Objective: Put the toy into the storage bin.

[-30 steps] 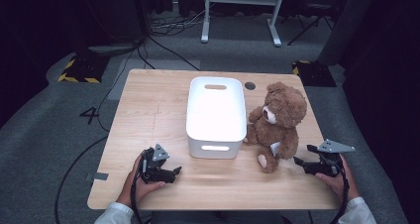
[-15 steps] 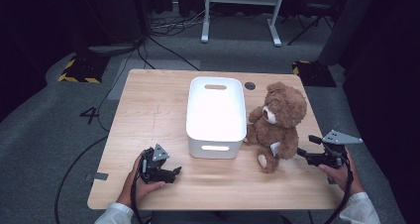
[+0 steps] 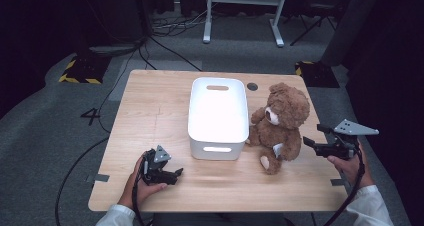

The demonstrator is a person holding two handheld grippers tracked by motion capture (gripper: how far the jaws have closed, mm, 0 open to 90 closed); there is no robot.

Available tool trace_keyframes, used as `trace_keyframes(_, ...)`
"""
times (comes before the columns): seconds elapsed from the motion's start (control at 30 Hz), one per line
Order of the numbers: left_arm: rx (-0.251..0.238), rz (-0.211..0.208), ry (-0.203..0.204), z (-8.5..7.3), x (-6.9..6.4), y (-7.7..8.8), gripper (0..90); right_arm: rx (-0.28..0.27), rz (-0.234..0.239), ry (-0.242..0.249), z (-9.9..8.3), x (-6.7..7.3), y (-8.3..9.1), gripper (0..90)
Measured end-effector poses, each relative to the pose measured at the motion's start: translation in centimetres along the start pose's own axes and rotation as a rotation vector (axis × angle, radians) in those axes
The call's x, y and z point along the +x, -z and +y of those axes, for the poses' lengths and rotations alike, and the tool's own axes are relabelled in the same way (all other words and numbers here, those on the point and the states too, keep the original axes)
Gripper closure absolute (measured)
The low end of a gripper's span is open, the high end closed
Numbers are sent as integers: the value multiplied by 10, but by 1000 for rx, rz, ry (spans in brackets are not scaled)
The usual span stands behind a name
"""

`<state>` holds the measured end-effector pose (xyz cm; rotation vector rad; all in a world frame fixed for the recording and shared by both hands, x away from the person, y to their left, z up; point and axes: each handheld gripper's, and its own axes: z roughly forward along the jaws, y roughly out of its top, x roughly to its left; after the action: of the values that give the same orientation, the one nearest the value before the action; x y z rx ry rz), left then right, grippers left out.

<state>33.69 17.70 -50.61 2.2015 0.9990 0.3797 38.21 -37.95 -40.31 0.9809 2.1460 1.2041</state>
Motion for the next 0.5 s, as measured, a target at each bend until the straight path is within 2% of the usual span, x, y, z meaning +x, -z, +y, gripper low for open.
trace_keyframes(0.5, 4, -1, 0, 0, 0, 0, 149, -35, 18, 14, 24, 9, -6, 181)
